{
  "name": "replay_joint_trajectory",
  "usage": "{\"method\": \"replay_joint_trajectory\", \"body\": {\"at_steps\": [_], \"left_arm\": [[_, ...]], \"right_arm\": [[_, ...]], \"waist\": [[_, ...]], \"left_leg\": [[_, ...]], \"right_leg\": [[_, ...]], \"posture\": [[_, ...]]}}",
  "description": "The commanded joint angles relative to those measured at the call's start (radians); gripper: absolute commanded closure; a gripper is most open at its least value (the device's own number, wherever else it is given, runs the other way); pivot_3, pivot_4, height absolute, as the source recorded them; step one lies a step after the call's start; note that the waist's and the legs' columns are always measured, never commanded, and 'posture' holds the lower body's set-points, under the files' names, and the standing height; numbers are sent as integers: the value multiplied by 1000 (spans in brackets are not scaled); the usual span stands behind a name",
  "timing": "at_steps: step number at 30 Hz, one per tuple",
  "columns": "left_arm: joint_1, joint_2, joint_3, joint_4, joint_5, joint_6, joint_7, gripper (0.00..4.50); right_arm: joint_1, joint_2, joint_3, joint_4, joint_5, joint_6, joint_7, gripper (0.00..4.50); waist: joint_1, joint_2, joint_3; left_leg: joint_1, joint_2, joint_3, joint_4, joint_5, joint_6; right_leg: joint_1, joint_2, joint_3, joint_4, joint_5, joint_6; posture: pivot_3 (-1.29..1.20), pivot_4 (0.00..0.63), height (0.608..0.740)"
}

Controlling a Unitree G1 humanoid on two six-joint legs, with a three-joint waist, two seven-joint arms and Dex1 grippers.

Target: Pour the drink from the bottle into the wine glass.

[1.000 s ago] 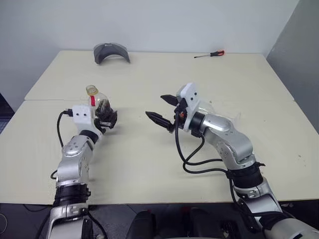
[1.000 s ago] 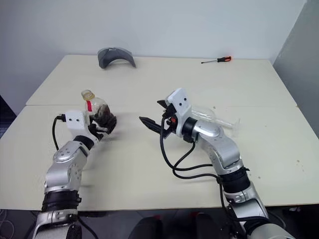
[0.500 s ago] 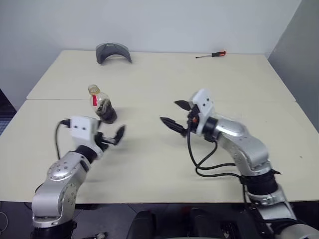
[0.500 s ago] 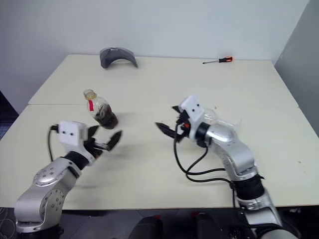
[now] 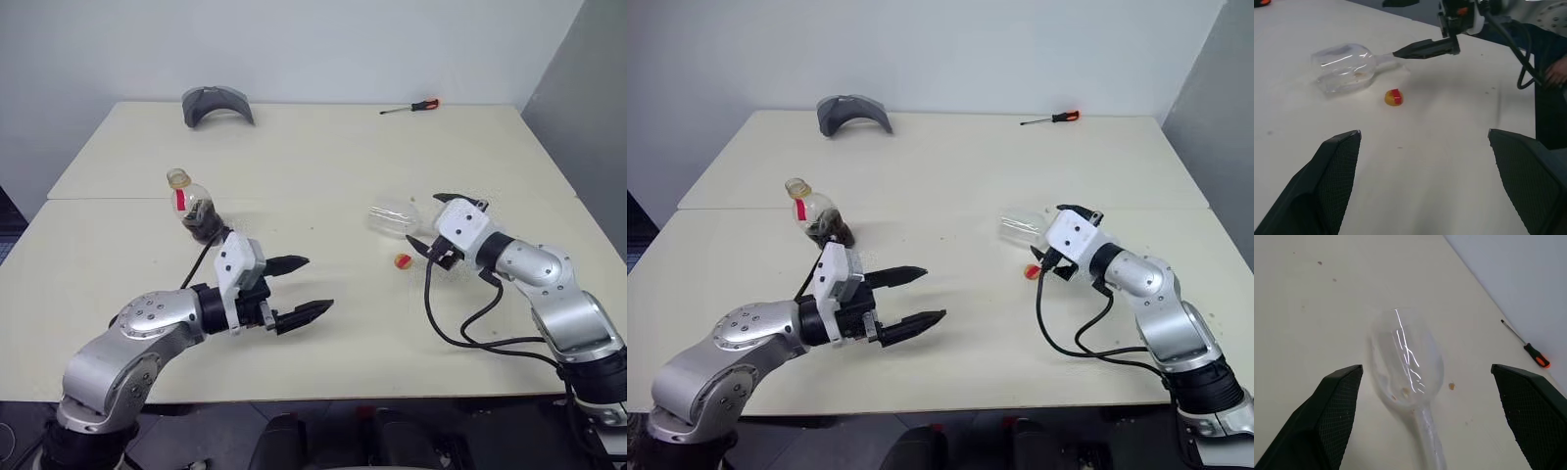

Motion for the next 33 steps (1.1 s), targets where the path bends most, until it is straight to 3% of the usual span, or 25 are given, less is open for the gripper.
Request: {"method": "replay_joint_trajectory", "body": {"at_steps": [1,10,25,28,33], "left_arm": [[-49,-18,-39,52,48,-66,-23,31],[-123,-62,-58,128,92,-114,-16,31],[-70,-103,-60,57,26,-66,-5,31],[-81,-97,-55,63,24,-63,-1,0],[-99,-98,-55,74,23,-61,8,0]], "right_arm": [[-13,-16,5,80,-91,-76,-32,0],[-87,-20,72,250,-272,-173,-29,0],[-206,70,119,387,-353,-177,8,0],[-218,68,130,414,-364,-181,23,534],[-234,59,140,428,-398,-181,43,2240]], "waist": [[2,0,0],[2,0,0],[2,0,0],[2,0,0],[2,0,0]], "left_leg": [[0,0,0,0,0,0],[0,0,1,1,0,-1],[-1,0,1,1,1,-1],[0,0,1,1,1,-1],[0,0,1,1,1,-1]], "right_leg": [[0,0,0,0,0,0],[0,0,1,0,0,0],[0,-1,1,0,0,0],[0,-1,0,0,0,0],[0,-1,1,0,0,0]], "posture": [[0,150,740],[0,150,740],[0,150,740],[0,150,740],[0,150,740]]}}
